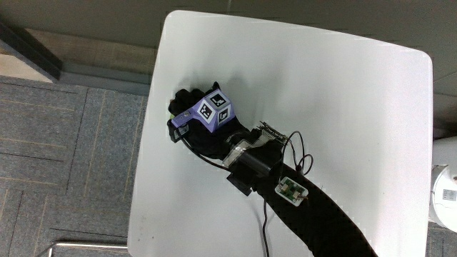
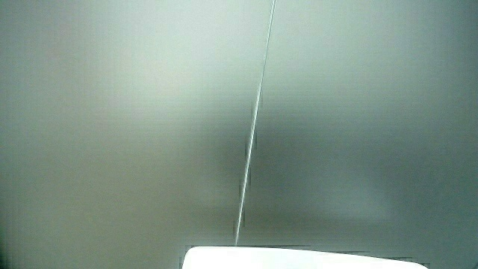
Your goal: Place green brick
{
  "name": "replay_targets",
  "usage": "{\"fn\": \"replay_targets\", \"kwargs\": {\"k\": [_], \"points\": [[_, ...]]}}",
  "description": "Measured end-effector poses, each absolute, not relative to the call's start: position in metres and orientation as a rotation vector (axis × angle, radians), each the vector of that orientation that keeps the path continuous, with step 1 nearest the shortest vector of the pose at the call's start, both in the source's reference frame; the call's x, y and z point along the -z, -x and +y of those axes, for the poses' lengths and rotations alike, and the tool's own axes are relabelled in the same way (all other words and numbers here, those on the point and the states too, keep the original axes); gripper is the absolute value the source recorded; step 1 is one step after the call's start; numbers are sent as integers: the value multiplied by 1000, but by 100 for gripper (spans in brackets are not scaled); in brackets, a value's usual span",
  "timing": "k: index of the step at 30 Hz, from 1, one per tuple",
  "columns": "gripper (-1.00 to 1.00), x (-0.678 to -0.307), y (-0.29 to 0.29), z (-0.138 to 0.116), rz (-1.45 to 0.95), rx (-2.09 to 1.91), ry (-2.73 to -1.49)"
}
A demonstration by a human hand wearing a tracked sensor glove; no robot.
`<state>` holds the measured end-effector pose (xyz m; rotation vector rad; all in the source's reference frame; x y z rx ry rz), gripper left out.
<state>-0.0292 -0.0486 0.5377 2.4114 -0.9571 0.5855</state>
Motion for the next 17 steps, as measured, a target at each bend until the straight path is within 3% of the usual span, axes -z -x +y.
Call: {"fn": "replay_targets", "kwargs": {"k": [8,11,17], "points": [[-100,-547,30,-44,-948,-560,-2366],[-100,-538,30,-43,-951,-548,-2384],[-100,-558,27,-40,-939,-524,-2400]]}}
